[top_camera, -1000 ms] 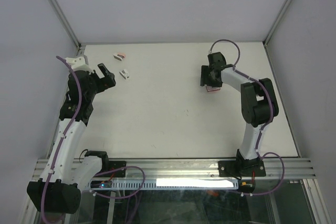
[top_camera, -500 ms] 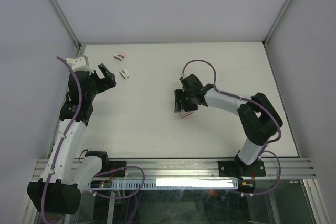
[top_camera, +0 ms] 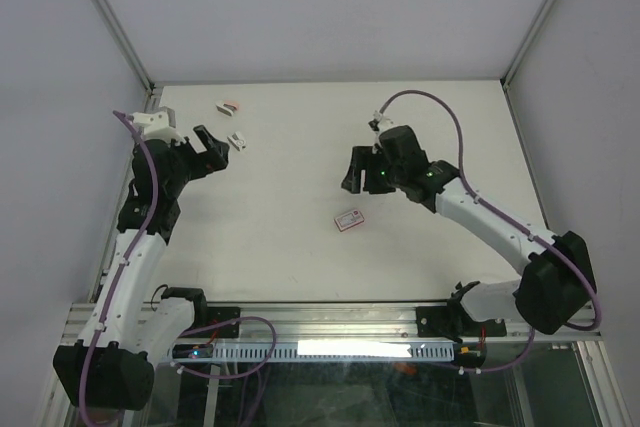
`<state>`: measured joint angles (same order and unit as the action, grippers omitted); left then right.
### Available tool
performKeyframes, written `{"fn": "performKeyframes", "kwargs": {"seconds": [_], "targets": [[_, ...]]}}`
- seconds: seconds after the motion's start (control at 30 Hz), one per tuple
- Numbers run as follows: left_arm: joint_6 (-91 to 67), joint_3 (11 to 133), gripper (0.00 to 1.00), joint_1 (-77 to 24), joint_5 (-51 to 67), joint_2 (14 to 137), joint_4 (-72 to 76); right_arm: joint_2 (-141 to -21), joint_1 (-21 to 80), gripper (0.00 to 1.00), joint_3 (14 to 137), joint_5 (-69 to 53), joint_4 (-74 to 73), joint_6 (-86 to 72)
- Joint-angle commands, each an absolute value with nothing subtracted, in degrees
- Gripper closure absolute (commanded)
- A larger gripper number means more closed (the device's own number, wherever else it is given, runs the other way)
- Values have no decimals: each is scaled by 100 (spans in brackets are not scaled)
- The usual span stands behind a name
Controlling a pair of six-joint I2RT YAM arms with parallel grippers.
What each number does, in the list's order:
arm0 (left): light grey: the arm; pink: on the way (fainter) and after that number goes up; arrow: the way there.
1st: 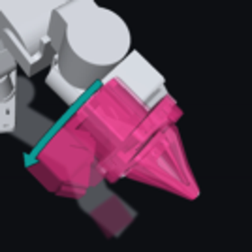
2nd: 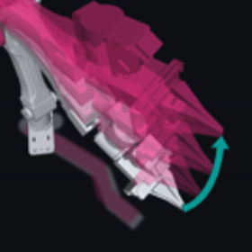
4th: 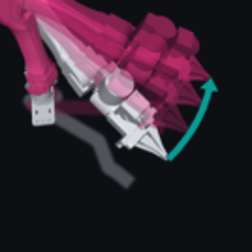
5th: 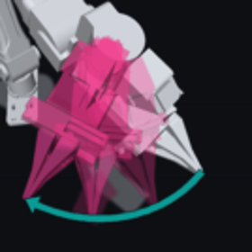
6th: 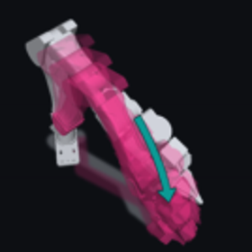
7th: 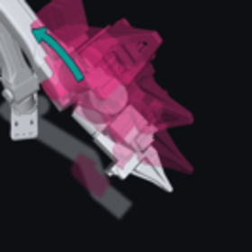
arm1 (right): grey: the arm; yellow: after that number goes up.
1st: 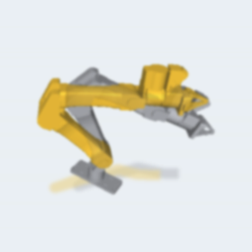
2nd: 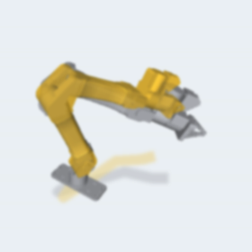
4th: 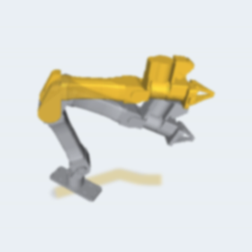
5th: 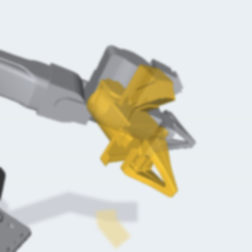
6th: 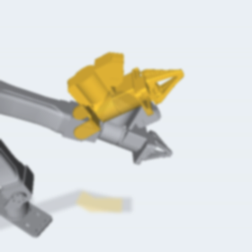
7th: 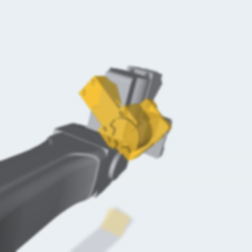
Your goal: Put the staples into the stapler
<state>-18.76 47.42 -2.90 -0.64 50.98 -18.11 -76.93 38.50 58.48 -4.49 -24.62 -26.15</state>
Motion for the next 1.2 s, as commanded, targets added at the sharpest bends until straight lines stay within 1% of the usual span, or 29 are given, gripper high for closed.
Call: {"fn": "performKeyframes", "kwargs": {"seconds": [0.0, 0.1, 0.2, 0.3, 0.47, 0.6, 0.67, 0.77, 0.87, 1.03, 1.17], "targets": [[-2235, 4280, 3, -540, 1194, 4997, -575, -7511, 2920, 33, 5470, -879, -2136, -2314], [-2266, 4334, 6, -1110, 1380, 5462, -295, -7567, 2284, 33, 5117, -1669, -1809, -2259], [-1892, 4632, 8, -1840, 1488, 6104, -300, -7643, 1785, 33, 4802, -2292, -1523, -2325], [-1573, 5019, 7, -2503, 1552, 6971, -334, -7635, 1588, 33, 4615, -2371, -1454, -2322], [-1099, 5639, 8, -3184, 1633, 8082, -385, -7415, 1573, 33, 4282, -2489, -1283, -2365], [-599, 5950, 9, -3586, 1483, 8796, -519, -7273, 1570, 33, 4017, -2465, -1211, -2465], [-293, 6077, 10, -3759, 1648, 9084, -595, -7199, 1570, 33, 3883, -2547, -1096, -2541], [371, 6506, 12, -4054, 2141, 9664, -1091, -7199, 1564, 34, 3758, -2713, -875, -2685], [793, 6695, 14, -4438, 1878, 10056, -1362, -7279, 1571, 38, 3762, -2731, -853, -2810], [1007, 6657, 12, -4621, 1383, 10258, -1424, -7288, 1565, 40, 3727, -2758, -828, -2870], [1036, 6552, 16, -4673, 1439, 10278, -1426, -7335, 1568, 41, 3726, -2786, -810, -2901]]}}
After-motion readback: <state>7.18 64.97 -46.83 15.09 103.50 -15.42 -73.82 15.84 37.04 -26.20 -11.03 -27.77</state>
